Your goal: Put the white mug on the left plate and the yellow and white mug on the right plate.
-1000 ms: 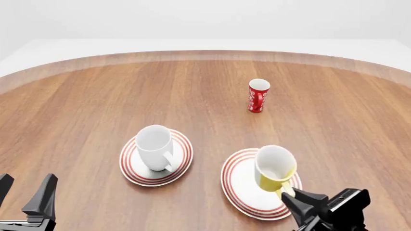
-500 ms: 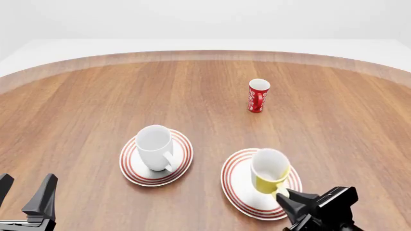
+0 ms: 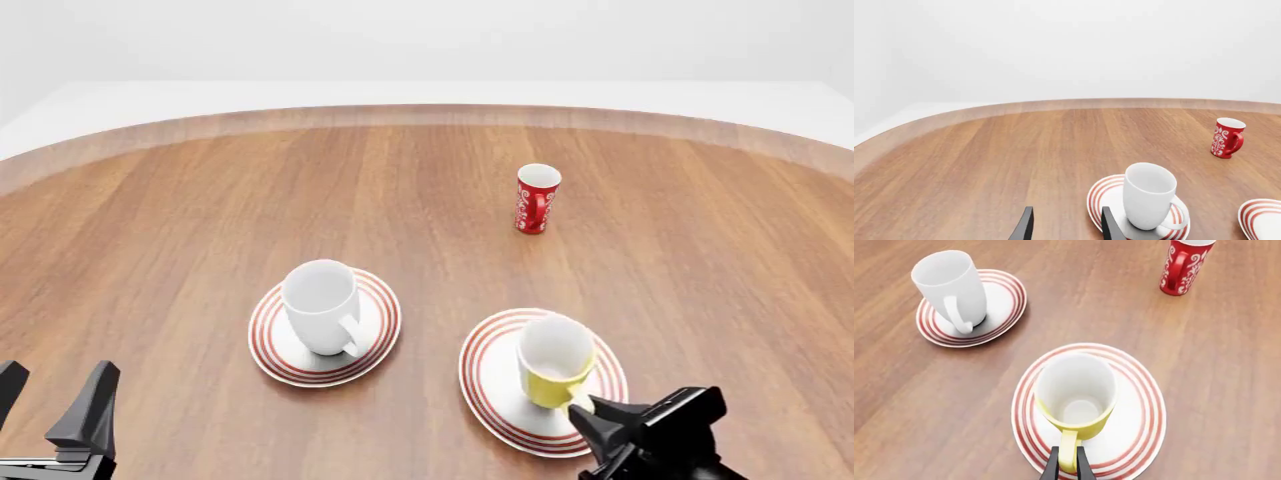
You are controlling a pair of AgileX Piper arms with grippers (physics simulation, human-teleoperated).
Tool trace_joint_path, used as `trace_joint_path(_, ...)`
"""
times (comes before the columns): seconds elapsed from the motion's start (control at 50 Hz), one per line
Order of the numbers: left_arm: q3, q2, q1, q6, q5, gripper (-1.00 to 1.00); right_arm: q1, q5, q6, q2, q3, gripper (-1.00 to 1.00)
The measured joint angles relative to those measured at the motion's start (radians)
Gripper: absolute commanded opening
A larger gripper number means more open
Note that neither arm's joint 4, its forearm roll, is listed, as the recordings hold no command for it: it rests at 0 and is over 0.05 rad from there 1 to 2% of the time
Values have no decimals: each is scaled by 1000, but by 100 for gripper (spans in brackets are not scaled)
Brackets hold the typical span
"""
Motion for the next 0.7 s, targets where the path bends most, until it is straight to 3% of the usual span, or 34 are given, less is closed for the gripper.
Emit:
trace_joint_path(0.52, 0, 0, 0, 0, 0, 100, -5, -25, -4, 57, 0, -100)
trace_joint_path(0.54, 0, 0, 0, 0, 0, 100, -6, -26, -4, 60, 0, 100)
trace_joint_path(0.7, 0, 0, 0, 0, 0, 100, -6, -48, 2, 94, 0, 100)
